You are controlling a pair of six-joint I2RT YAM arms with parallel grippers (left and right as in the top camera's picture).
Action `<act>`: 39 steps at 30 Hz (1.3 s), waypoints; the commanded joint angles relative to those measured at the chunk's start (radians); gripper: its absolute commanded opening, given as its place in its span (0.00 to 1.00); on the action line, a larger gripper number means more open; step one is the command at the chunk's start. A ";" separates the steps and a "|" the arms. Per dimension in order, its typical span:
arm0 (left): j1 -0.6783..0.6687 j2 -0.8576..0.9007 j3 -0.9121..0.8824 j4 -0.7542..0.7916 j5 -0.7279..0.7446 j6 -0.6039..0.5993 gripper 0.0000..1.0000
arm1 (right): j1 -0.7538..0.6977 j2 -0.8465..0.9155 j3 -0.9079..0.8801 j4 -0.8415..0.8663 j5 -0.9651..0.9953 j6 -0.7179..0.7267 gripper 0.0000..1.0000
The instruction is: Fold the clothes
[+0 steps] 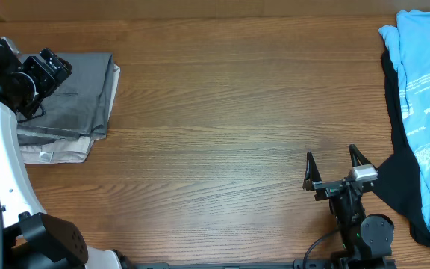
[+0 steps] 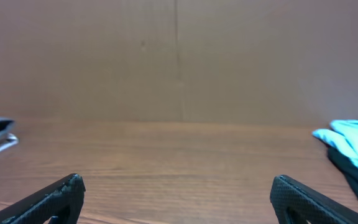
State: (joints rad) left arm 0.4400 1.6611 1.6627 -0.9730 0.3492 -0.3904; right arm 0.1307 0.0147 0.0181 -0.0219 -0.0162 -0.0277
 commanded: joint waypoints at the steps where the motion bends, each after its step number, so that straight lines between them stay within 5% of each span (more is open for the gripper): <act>1: -0.002 0.008 0.001 0.002 0.010 0.001 1.00 | 0.005 -0.012 -0.011 -0.042 0.042 -0.031 1.00; 39: -0.002 0.008 0.001 0.002 0.010 0.001 1.00 | 0.005 -0.012 -0.010 -0.062 0.015 -0.074 1.00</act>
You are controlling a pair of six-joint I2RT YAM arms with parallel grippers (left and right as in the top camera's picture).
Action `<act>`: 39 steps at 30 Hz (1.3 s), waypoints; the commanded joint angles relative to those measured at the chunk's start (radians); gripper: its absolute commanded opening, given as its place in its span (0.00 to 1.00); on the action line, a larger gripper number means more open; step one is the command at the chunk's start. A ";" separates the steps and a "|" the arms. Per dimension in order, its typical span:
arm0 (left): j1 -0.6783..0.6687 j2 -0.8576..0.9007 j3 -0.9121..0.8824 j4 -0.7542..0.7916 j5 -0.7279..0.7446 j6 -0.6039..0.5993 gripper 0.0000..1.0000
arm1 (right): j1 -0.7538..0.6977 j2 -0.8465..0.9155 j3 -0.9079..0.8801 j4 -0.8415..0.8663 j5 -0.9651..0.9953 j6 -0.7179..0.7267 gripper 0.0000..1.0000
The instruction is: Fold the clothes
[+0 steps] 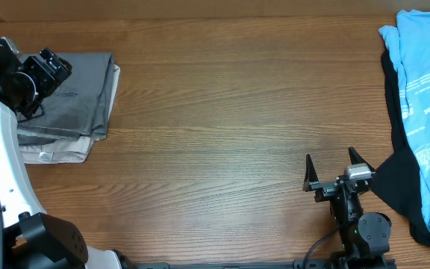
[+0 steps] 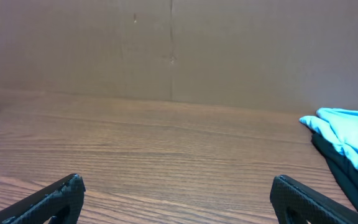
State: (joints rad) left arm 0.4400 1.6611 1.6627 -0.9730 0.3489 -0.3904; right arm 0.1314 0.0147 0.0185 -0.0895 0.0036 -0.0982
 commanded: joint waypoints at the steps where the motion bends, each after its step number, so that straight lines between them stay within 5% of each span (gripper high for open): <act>1: -0.002 0.008 0.001 0.002 0.010 0.001 1.00 | 0.004 -0.012 -0.011 0.005 -0.005 -0.003 1.00; 15: -0.012 -0.059 0.000 0.002 -0.020 0.001 1.00 | 0.004 -0.012 -0.011 0.005 -0.005 -0.003 1.00; 31: -0.364 -0.613 -0.014 0.002 -0.019 0.001 1.00 | 0.004 -0.011 -0.011 0.006 -0.005 -0.003 1.00; 39: -0.417 -0.915 -0.180 0.001 -0.017 0.002 1.00 | 0.004 -0.012 -0.011 0.005 -0.005 -0.003 1.00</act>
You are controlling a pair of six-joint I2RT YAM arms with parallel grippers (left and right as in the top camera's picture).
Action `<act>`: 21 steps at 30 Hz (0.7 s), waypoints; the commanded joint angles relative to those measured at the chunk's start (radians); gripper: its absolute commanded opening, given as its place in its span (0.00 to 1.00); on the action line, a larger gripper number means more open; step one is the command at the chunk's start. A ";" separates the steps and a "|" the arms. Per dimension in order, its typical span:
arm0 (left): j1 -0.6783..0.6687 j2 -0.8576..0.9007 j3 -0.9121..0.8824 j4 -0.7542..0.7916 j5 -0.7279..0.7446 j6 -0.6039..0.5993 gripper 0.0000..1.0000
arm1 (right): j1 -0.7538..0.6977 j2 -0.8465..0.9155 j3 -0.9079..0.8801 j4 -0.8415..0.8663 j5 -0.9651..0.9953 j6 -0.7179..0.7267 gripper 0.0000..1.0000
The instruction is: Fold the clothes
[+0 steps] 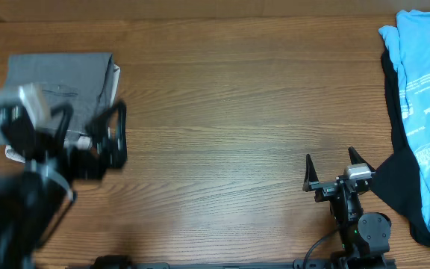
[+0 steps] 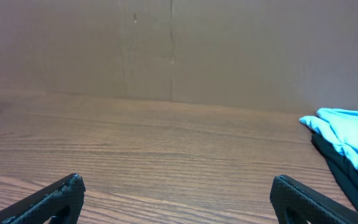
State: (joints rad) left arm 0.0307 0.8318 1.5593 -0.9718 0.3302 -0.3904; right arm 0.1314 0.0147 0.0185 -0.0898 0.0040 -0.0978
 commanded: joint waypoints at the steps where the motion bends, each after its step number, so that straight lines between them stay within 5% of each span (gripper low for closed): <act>1: -0.008 -0.122 -0.111 0.000 0.003 0.001 1.00 | 0.004 -0.012 -0.011 0.006 -0.005 -0.004 1.00; 13: -0.007 -0.578 -0.718 0.035 -0.041 0.000 1.00 | 0.004 -0.012 -0.011 0.006 -0.005 -0.004 1.00; 21: -0.007 -0.723 -1.120 0.438 -0.090 0.000 1.00 | 0.004 -0.011 -0.011 0.006 -0.005 -0.004 1.00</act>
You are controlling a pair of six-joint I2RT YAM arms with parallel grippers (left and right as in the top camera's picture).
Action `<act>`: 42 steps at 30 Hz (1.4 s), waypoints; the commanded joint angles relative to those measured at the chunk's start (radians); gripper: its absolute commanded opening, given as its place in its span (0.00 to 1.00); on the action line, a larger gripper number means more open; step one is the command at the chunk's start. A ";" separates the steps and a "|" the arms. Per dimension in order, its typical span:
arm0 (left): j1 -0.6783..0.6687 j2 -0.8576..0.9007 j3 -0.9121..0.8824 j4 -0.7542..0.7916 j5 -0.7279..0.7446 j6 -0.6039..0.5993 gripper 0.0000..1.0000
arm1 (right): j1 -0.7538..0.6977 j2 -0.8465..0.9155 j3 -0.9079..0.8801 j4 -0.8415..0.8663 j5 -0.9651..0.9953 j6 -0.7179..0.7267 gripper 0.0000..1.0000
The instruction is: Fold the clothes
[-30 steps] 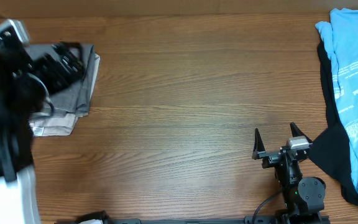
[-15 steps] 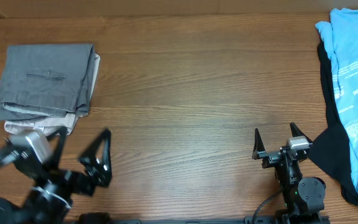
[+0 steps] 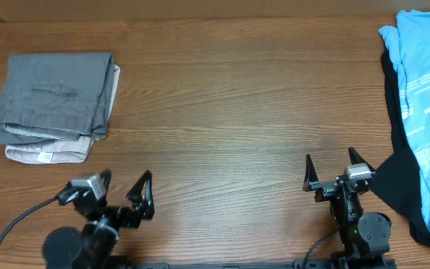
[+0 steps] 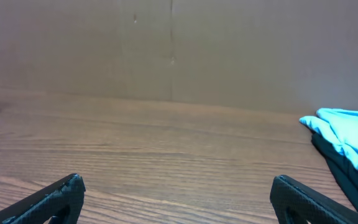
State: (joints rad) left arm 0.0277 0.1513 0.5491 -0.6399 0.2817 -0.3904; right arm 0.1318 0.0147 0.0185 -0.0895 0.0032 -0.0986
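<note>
A folded grey garment (image 3: 57, 93) lies on a folded beige one (image 3: 49, 152) at the table's left. Unfolded clothes are heaped at the right edge: a light blue shirt (image 3: 424, 82) over a black garment (image 3: 402, 190); both also show in the right wrist view, the blue shirt (image 4: 347, 134) and the black garment (image 4: 353, 177). My left gripper (image 3: 123, 190) stands open near the front edge at the left, empty. My right gripper (image 3: 328, 167) stands open near the front edge, just left of the black garment, nothing between its fingers (image 4: 61, 196).
The wooden table (image 3: 222, 112) stretches between the folded stack and the heap. A brown wall (image 4: 179, 50) stands behind the table's far edge.
My left arm has moved from beside the folded stack down to the front edge of the table, its gripper open. The right gripper has not moved.
At first my left arm hung over the folded grey and beige stack at the far left, and stayed there. Then it was lower, beside the stack, blurred. Now it rests at the front edge. The right gripper tilted slightly early on, then stayed open.
</note>
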 commanded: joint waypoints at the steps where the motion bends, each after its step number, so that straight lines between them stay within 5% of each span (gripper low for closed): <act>1: -0.004 -0.054 -0.158 0.179 -0.055 0.000 1.00 | 0.004 -0.012 -0.011 0.005 -0.004 -0.003 1.00; 7: -0.004 -0.092 -0.347 0.522 -0.154 0.000 1.00 | 0.004 -0.012 -0.011 0.005 -0.004 -0.003 1.00; 13: -0.005 -0.095 -0.443 0.650 -0.296 0.001 1.00 | 0.004 -0.011 -0.011 0.005 -0.004 -0.003 1.00; 22: -0.005 -0.096 -0.517 0.661 -0.375 0.048 1.00 | 0.004 -0.012 -0.011 0.005 -0.004 -0.003 1.00; 42: -0.043 -0.148 -0.544 0.565 -0.312 0.378 1.00 | 0.004 -0.011 -0.011 0.005 -0.004 -0.003 1.00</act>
State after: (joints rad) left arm -0.0082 0.0166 0.0116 -0.0757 -0.0601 -0.0998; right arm 0.1318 0.0147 0.0185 -0.0898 0.0036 -0.0986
